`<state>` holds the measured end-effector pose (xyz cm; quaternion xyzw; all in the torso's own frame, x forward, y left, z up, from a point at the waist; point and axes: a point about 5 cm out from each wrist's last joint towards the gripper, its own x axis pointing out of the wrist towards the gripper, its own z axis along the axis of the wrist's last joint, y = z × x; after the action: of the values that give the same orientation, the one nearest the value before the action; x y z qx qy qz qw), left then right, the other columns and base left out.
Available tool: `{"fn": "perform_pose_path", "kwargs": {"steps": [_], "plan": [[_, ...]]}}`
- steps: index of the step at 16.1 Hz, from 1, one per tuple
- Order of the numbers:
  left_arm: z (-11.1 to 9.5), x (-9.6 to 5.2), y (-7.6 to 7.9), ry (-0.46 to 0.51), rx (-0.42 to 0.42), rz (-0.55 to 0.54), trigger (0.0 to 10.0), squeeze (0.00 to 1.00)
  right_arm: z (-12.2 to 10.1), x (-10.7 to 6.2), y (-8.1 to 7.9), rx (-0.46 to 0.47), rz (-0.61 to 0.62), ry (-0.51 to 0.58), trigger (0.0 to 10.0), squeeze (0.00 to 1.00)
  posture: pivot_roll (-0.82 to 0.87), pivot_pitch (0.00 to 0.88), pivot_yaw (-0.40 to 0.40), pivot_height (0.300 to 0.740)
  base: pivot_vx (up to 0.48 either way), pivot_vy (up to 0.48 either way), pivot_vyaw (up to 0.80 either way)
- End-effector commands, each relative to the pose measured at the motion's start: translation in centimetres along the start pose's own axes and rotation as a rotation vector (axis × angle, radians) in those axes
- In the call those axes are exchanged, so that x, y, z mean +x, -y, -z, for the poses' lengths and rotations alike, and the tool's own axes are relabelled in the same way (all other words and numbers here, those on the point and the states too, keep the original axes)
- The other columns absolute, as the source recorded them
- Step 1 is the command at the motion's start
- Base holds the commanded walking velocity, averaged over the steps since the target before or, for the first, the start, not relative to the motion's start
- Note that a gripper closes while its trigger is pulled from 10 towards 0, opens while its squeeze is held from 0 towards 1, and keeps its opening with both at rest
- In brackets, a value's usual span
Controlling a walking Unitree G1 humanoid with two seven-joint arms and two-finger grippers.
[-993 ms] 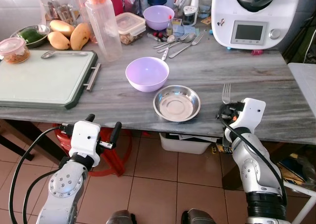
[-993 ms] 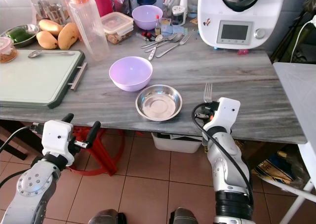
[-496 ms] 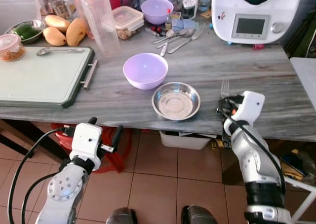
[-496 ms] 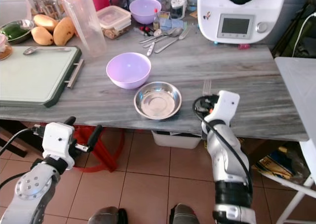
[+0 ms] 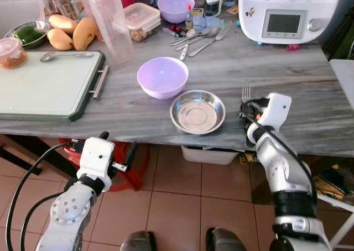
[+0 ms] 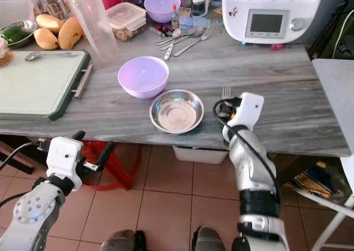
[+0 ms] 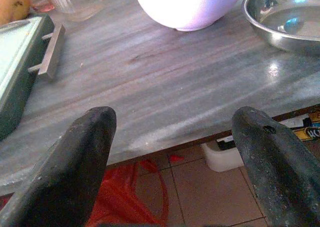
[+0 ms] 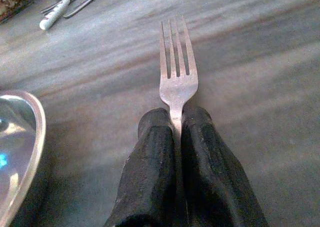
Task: Setting the table
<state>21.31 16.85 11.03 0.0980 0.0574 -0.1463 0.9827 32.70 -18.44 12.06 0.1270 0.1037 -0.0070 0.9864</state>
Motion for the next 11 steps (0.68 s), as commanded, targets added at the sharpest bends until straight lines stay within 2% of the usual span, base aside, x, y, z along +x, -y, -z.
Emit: {"fn": "perform_pose_path", "kwargs": {"steps": [1, 11], "plan": [[-0.2, -0.2, -0.2, -0.003, 0.006, 0.003, 10.0, 0.00, 1.5, 0.0, 0.5, 0.001, 0.017, -0.067, 10.0, 0.00, 0.10, 0.150, 0.101, 0.740, 0.000, 0.000, 0.00], [-0.2, 0.0, 0.2, -0.008, 0.002, 0.013, 10.0, 0.00, 1.1, 1.1, -1.4, 0.026, -0.031, -0.083, 10.0, 0.00, 0.10, 0.152, 0.095, 0.740, 0.000, 0.000, 0.00]]}}
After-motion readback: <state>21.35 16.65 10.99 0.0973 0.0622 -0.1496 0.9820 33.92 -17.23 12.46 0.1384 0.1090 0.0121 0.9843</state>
